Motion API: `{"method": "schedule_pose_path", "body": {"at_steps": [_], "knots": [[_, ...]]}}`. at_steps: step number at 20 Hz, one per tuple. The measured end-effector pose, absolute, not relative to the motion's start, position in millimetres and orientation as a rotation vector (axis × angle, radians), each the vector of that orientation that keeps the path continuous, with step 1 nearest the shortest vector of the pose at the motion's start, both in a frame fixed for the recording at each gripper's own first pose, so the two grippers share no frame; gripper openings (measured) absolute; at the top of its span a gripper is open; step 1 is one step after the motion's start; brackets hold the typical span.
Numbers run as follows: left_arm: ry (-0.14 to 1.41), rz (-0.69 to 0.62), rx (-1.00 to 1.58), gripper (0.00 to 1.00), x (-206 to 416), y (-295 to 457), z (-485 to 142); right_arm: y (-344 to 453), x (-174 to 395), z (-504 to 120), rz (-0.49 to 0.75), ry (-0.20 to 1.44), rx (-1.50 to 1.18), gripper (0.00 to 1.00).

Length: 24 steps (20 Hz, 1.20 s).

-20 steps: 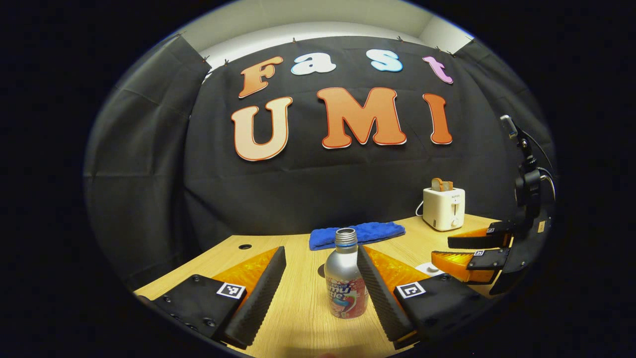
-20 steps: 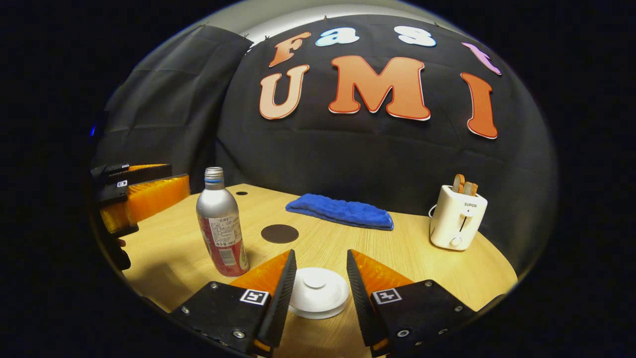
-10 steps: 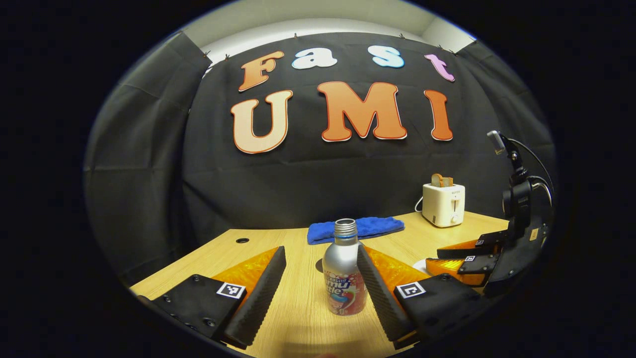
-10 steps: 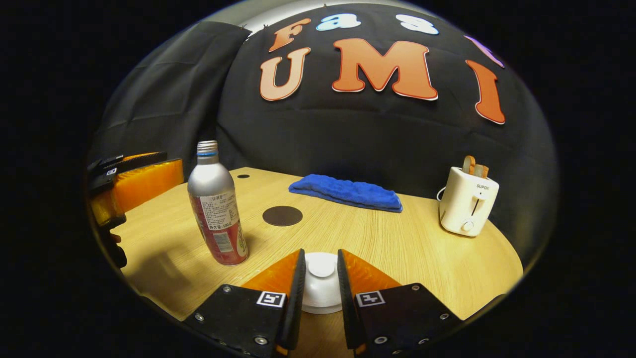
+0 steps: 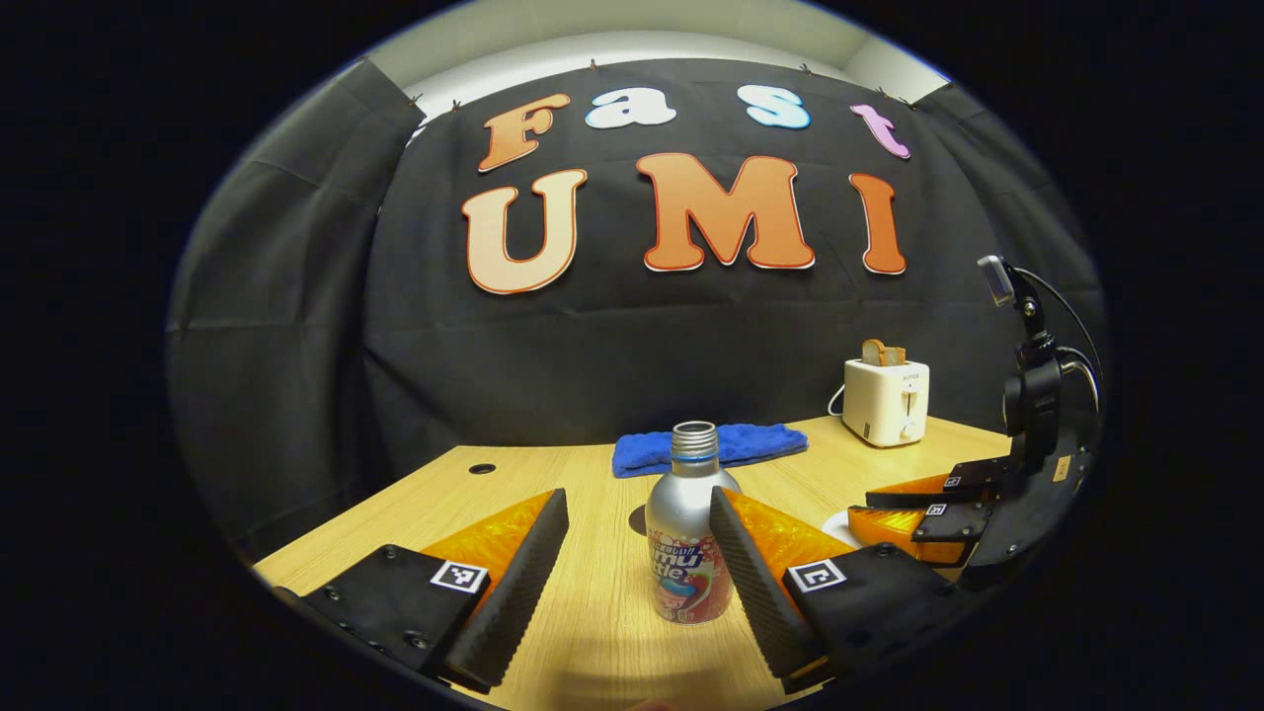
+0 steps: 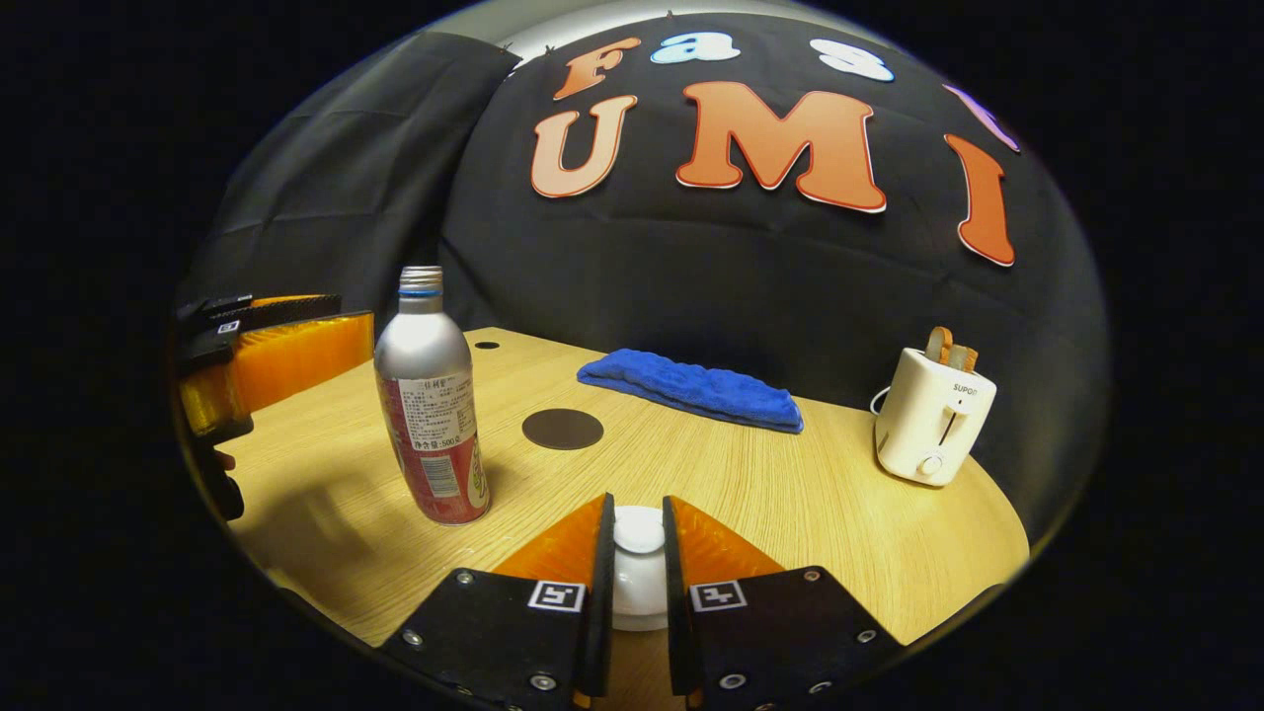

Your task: Open the teacup lid with one hand, grasp the water bottle and pour water into the teacup with the other hand; after pouring, place the water bottle on the coaster and then close the teacup lid.

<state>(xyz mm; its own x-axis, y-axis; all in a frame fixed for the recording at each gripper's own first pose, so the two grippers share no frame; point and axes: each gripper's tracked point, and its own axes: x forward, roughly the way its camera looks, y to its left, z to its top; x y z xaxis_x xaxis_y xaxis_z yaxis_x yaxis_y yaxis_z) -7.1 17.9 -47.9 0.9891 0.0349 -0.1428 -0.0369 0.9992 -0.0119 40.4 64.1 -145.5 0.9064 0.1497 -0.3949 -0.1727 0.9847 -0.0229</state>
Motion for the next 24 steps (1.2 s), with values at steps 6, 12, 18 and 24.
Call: {"method": "schedule_pose_path", "body": {"at_steps": [6, 12, 18, 24], "knots": [[0.163, 0.023, -0.024, 0.95, -4.6, 14.0, -59.8, 60.3, 40.6, -131.2, 0.160, 0.358, -0.027, 0.23], [0.172, 0.001, -0.024, 0.95, 6.6, 2.5, -64.9, 39.1, 35.1, -110.4, 0.117, 0.316, -0.007, 0.23], [0.218, -0.023, -0.047, 0.91, 23.1, -13.9, -87.5, 12.0, 25.6, -98.3, 0.064, 0.294, -0.023, 0.18], [0.280, -0.039, -0.080, 0.95, 40.2, -23.5, -110.8, -16.9, 15.0, -94.0, 0.011, 0.289, -0.017, 0.23]]}}
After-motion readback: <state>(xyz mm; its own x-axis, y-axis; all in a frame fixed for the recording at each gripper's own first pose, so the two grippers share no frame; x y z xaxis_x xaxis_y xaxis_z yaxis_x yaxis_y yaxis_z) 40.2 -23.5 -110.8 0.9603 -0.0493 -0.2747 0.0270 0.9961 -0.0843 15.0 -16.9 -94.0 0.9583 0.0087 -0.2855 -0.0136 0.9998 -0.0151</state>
